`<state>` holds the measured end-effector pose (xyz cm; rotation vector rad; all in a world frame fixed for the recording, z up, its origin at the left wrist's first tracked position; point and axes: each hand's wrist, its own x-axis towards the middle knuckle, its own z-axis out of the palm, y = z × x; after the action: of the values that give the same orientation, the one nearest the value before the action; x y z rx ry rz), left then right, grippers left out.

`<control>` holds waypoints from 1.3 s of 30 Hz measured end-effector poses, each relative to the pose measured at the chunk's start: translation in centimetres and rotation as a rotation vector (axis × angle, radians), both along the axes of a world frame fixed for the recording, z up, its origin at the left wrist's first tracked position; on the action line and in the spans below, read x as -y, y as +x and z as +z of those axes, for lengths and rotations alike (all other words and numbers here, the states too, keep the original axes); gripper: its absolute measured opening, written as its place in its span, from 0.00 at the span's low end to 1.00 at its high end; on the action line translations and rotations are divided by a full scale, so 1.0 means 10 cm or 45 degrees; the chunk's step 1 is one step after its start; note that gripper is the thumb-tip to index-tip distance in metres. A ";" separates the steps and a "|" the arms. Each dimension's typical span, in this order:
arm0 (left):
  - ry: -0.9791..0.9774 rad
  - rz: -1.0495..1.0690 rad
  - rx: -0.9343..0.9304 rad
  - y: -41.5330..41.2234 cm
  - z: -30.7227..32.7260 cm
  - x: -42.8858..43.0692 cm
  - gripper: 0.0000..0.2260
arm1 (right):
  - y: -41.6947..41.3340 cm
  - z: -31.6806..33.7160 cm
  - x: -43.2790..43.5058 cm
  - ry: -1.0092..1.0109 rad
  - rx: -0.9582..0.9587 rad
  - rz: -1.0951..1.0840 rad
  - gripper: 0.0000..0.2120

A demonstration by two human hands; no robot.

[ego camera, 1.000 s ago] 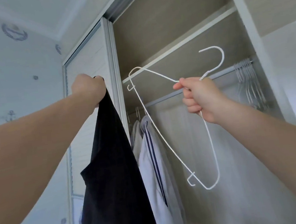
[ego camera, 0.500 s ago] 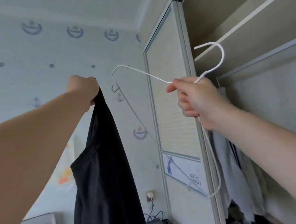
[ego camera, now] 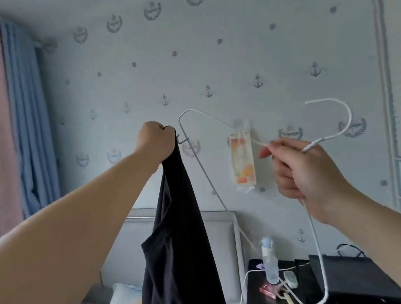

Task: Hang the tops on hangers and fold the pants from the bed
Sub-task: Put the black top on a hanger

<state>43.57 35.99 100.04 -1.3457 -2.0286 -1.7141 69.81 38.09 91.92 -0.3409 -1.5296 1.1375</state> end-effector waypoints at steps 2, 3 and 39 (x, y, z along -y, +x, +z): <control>-0.071 0.056 -0.054 -0.40 -0.27 0.09 0.09 | -0.35 -0.27 -0.01 -0.047 0.007 0.069 0.12; -0.105 0.073 -0.065 -0.60 -0.42 0.13 0.08 | -0.52 -0.42 -0.02 -0.062 0.013 0.103 0.12; -0.914 -0.262 0.227 -1.79 -3.95 1.15 0.09 | -2.79 -3.68 0.64 -0.222 1.052 0.371 0.12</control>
<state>25.68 24.52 60.56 -1.6790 -2.8630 -1.2333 41.92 31.66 55.12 -0.7963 -2.2519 1.4579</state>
